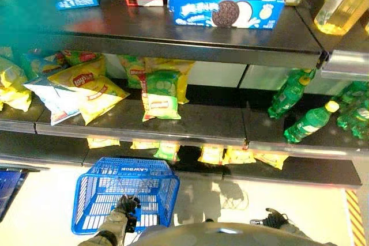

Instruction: Pick up the snacks into the basket

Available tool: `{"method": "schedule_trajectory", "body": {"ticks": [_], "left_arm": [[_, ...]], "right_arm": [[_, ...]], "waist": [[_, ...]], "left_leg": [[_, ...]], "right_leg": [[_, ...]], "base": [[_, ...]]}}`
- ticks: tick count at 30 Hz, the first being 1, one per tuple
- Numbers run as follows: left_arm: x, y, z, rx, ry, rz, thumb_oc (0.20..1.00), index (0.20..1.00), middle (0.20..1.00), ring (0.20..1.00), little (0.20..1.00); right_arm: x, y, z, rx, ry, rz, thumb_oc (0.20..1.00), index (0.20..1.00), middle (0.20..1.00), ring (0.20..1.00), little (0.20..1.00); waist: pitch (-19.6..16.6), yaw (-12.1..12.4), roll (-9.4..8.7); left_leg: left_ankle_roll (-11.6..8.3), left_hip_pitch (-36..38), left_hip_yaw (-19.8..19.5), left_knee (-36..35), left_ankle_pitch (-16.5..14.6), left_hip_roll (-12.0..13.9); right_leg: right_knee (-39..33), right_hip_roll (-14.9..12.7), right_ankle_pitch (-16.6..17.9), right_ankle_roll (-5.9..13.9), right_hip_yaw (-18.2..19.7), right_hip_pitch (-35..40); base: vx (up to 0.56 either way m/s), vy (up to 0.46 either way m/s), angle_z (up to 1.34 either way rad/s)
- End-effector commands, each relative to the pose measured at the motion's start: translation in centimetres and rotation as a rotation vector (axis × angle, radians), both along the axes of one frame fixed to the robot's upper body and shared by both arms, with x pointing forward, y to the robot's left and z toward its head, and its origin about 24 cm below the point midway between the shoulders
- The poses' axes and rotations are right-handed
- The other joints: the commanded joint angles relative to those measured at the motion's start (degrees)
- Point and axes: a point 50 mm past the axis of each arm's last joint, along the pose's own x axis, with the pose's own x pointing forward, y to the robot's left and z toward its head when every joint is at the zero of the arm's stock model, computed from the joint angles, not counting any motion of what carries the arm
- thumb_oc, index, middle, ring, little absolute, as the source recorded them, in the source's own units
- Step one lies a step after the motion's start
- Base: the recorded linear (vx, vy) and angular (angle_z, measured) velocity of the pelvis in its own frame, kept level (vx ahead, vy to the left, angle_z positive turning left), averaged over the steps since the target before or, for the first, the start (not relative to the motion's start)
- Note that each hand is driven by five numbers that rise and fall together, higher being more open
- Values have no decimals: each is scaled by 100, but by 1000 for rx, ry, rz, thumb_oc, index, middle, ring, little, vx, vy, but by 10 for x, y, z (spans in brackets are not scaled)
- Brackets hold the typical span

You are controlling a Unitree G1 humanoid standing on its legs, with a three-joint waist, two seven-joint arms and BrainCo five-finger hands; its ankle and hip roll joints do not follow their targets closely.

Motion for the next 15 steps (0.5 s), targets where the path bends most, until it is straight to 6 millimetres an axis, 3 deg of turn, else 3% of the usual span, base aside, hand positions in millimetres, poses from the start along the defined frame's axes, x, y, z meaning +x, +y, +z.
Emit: {"method": "schedule_trajectory", "body": {"ticks": [1, 2, 3, 4, 6, 7, 11, 13, 15], "left_arm": [[-1, -6, -1, -20, -20, 26, 200, 200, 200, 200, 200], [7, -3, 4, -25, -82, 57, 200, 200, 200, 200, 200], [18, 4, 14, -27, -189, 109, 200, 200, 200, 200, 200], [24, 11, 21, -17, -258, 147, 200, 200, 200, 200, 200], [24, 11, 21, -17, -258, 146, 200, 200, 200, 200, 200], [31, 15, 28, -17, -322, 191, 200, 200, 200, 200, 200], [57, 21, 57, -45, -540, 244, 200, 200, 200, 200, 200], [63, 21, 70, -59, -617, 228, 200, 200, 200, 200, 200], [72, 20, 87, -56, -703, 207, 200, 200, 200, 200, 200]], "right_arm": [[33, -19, 19, -44, -183, -17, 1000, 1000, 1000, 1000, 1000], [58, -19, 35, -33, -335, -21, 1000, 1000, 1000, 1000, 1000], [100, -12, 81, 15, -650, 35, 1000, 1000, 1000, 1000, 1000], [118, -11, 122, 72, -885, 38, 1000, 1000, 1000, 1000, 1000], [118, -11, 122, 71, -884, 38, 1000, 1000, 1000, 1000, 1000], [131, -5, 159, 90, -1067, 102, 1000, 1000, 1000, 1000, 1000], [146, 14, 238, 144, -1393, 281, 1000, 1000, 1000, 1000, 1000], [153, 22, 261, 177, -1483, 320, 1000, 1000, 1000, 1000, 1000], [162, 30, 263, 226, -1493, 297, 1000, 1000, 1000, 1000, 1000]], "waist": [[-98, 123, 166], [-87, 117, 163], [-54, 90, 152], [-21, 68, 124], [-39, 72, 122], [-31, 68, 91], [-55, 125, 3], [-64, 203, -50], [-60, 280, -99]], "left_leg": [[-76, 77, 78, 52, -377, -31], [-63, 71, 87, 54, -382, -36], [-48, 73, 111, 70, -394, -46], [-37, 100, 115, 84, -425, -55], [-37, 81, 117, 82, -415, -56], [-15, 84, 130, 89, -443, -67], [23, 77, 143, 117, -488, -68], [46, 79, 139, 142, -526, -70], [65, 62, 136, 182, -549, -77]], "right_leg": [[19, -224, 162, 657, 271, -417], [19, -235, 172, 669, 296, -430], [19, -251, 181, 700, 332, -447], [19, -270, 169, 735, 342, -428], [19, -271, 177, 735, 344, -449], [19, -288, 180, 762, 353, -463], [19, -319, 184, 795, 382, -480], [19, -329, 187, 809, 383, -485], [19, -342, 210, 827, 387, -488]], "base": [[13, 32, -13], [11, 56, -20], [24, 89, -25], [17, 73, -22], [9, 32, -8], [15, 43, -1], [18, 46, -5], [18, 31, -13], [4, 19, -4]]}}
